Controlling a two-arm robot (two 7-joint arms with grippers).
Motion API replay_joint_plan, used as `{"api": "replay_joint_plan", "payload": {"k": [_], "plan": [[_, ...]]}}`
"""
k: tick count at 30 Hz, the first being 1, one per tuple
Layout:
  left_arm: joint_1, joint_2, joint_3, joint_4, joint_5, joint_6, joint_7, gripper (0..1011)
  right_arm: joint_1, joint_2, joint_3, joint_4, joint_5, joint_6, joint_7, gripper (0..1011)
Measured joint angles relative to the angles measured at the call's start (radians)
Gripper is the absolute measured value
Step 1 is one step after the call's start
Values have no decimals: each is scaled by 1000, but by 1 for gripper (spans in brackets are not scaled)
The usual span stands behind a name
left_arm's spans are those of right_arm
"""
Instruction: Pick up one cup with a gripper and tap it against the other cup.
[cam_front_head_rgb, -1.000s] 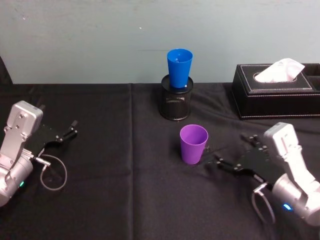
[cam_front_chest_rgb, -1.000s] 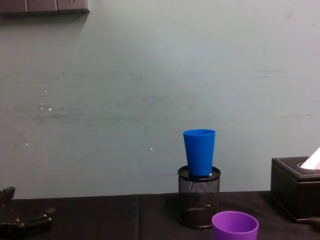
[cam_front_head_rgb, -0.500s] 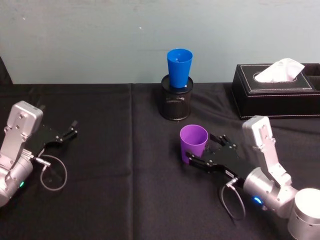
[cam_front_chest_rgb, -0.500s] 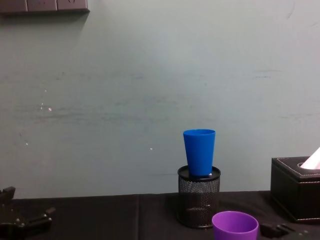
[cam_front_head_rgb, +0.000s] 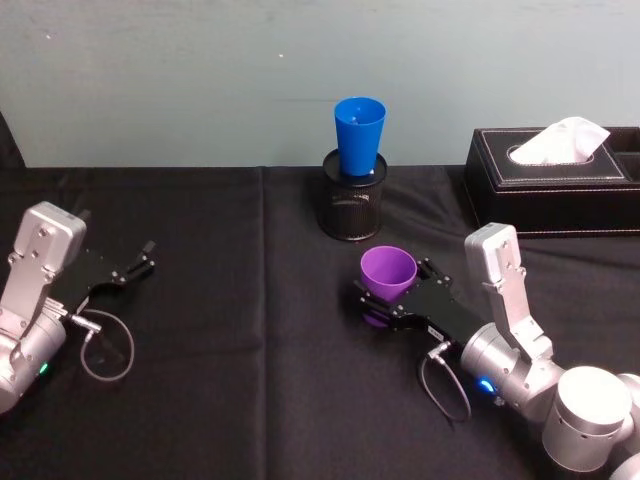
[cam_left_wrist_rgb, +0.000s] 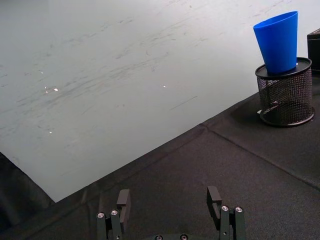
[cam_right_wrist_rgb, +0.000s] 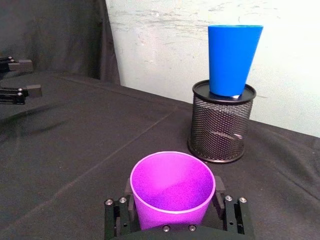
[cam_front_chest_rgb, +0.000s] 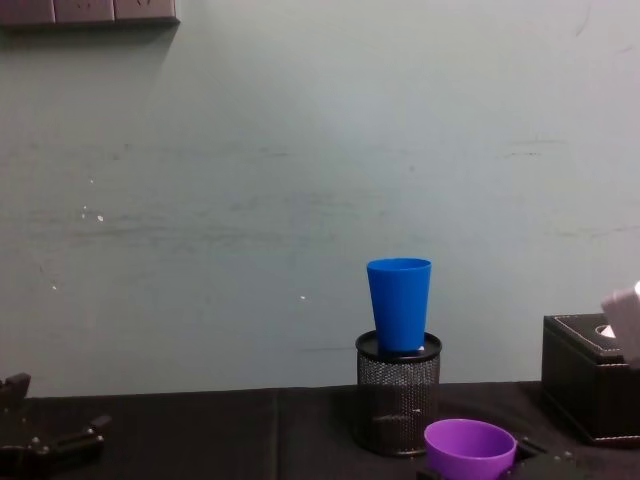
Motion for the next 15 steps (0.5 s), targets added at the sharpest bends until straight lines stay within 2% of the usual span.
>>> {"api": "replay_joint_plan", "payload": {"k": [8,15], "plan": [[0,0,0,0,0,0,0,1000,-3,-18,13,3,-5,-4,16,771],[0,0,0,0,0,0,0,1000,-13,-5,27,-83,-35,59,0,737]]}}
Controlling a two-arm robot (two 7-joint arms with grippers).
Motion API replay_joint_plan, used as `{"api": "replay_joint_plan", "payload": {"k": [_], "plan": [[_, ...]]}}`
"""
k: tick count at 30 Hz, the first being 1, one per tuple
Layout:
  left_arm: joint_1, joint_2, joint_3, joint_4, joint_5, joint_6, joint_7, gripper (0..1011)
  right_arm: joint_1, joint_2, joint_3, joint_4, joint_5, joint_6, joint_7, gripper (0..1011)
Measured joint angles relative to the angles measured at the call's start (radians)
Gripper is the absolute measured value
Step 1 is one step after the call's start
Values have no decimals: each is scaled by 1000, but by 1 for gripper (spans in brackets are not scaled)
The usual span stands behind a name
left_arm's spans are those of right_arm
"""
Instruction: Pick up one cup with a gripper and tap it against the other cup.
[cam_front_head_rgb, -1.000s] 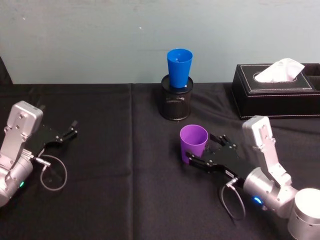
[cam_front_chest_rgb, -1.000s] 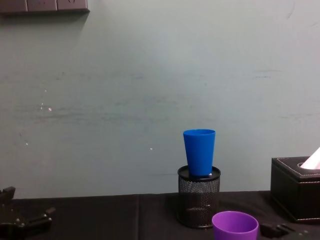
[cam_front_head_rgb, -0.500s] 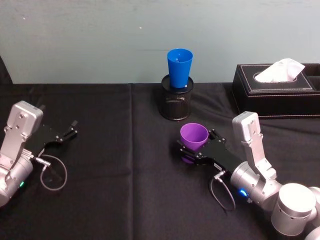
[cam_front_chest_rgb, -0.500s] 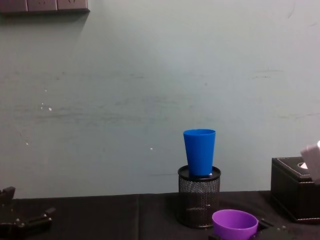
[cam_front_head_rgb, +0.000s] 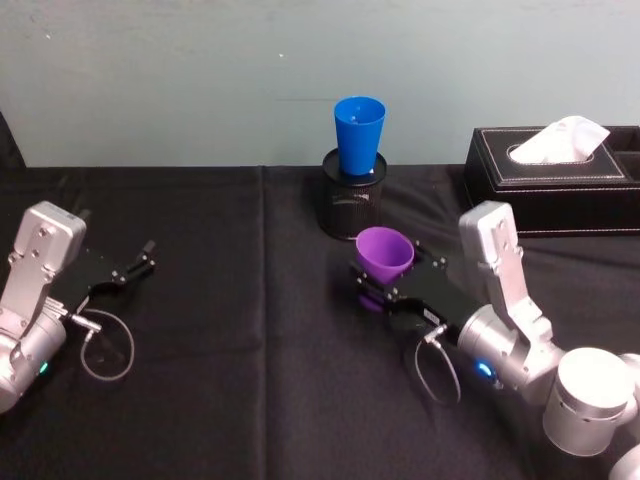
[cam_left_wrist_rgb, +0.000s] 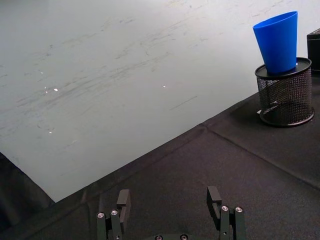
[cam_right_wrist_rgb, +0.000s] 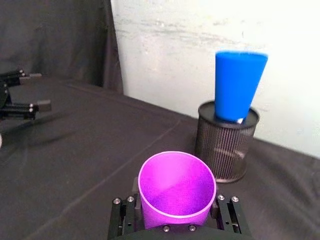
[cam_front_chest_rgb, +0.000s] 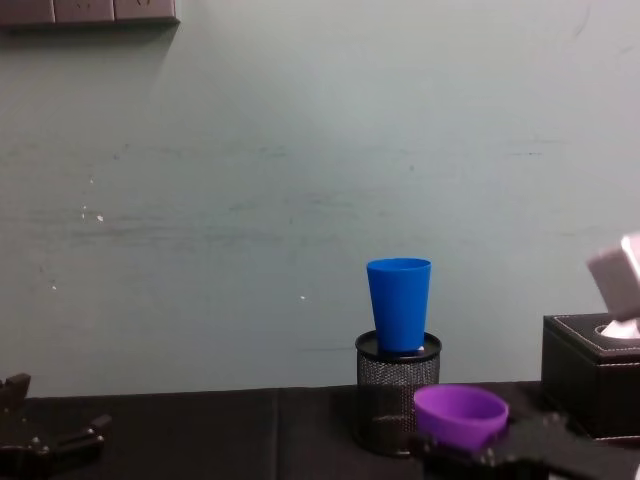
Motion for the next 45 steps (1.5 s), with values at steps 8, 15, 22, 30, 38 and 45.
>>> {"api": "replay_joint_plan", "payload": {"k": [8,15,22,30,38,45], "plan": [[0,0,0,0,0,0,0,1000,2,26,25,-135,-28,127,-15,735],[0,0,0,0,0,0,0,1000,2,27,56,-199,-25,189,-13,735],[0,0,0,0,0,0,0,1000,0,26,62,-206,-22,198,-10,734],[0,0,0,0,0,0,0,1000,1,27,60,-205,-23,197,-10,735],[0,0,0,0,0,0,0,1000,1,27,59,-205,-23,197,-10,735],[0,0,0,0,0,0,0,1000,1,28,58,-205,-24,196,-10,735]]}}
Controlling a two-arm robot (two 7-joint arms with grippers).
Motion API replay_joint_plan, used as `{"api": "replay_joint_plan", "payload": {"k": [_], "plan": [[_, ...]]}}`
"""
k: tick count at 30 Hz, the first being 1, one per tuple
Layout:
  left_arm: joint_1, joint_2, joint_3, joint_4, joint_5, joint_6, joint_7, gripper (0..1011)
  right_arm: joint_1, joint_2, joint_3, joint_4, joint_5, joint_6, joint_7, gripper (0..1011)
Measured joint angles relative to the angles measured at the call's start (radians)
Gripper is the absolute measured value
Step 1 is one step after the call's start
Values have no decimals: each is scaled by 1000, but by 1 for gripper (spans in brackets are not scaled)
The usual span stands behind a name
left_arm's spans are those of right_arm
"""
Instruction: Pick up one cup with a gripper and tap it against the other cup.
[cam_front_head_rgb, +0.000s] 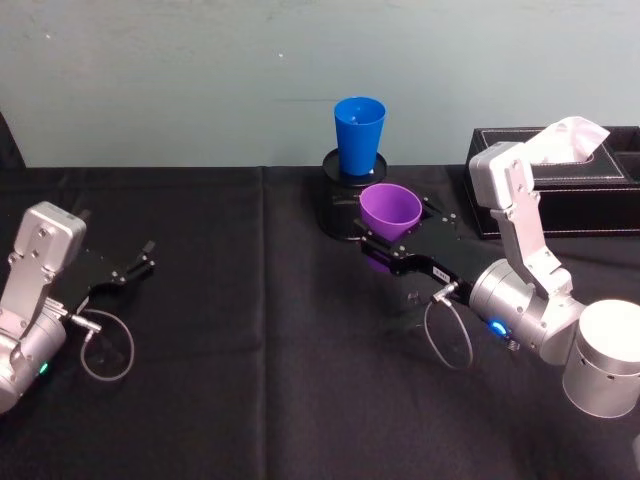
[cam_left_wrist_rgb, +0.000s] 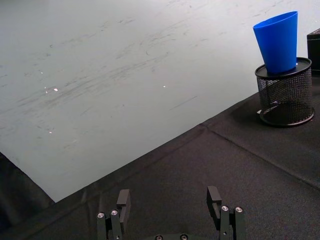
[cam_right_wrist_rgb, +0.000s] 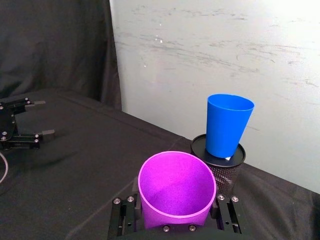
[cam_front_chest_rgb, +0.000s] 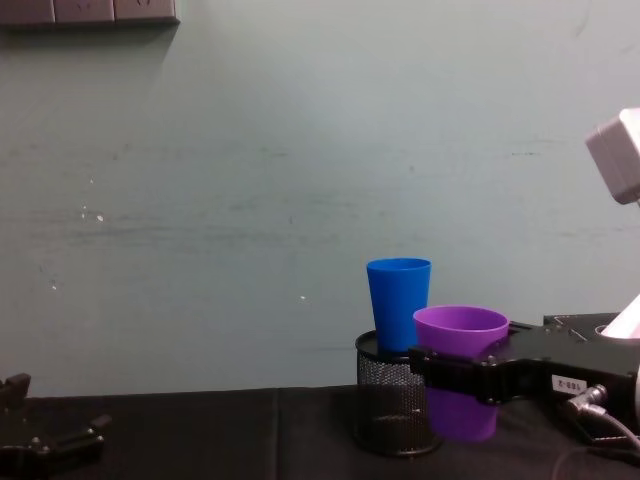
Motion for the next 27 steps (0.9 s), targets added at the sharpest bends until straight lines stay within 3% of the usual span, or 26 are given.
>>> {"api": "replay_joint_plan", "payload": {"k": [27], "plan": [[0,0,0,0,0,0,0,1000,0,0,-1,0,0,0,-1,734]]}}
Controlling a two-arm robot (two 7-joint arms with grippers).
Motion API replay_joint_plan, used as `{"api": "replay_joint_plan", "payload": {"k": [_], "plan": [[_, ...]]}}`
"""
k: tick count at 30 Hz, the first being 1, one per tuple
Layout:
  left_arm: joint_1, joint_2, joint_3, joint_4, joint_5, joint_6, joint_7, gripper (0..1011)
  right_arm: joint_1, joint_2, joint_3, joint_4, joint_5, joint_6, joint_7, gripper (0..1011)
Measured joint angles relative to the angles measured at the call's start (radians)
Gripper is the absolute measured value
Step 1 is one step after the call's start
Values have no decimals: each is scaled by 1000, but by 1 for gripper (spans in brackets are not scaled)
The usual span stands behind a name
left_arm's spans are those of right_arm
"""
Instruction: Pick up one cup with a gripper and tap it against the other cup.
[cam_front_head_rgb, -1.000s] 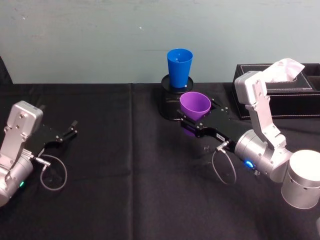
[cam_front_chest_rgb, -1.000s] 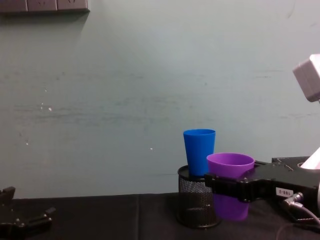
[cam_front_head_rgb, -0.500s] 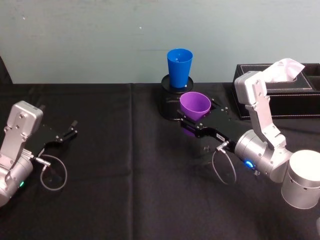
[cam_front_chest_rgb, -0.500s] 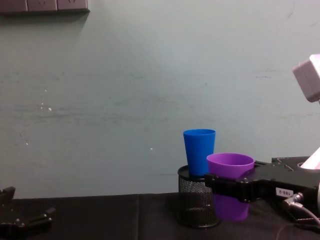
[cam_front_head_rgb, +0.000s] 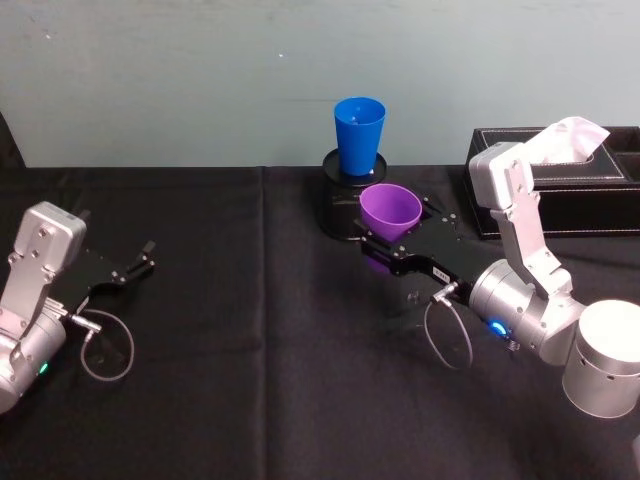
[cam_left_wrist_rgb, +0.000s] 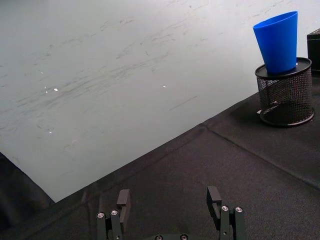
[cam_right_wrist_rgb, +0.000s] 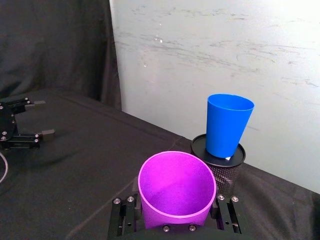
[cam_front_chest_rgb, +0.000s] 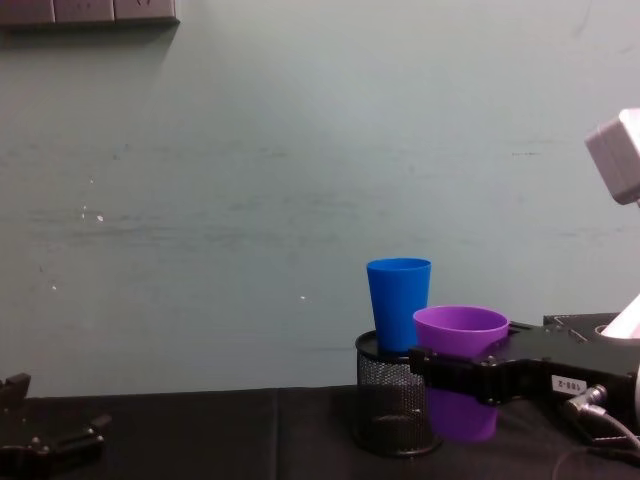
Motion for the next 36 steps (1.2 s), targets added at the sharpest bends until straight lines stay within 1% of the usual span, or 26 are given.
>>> {"api": "replay_joint_plan", "payload": {"k": [36], "plan": [[0,0,0,0,0,0,0,1000,0,0,0,0,0,0,0,735]]}}
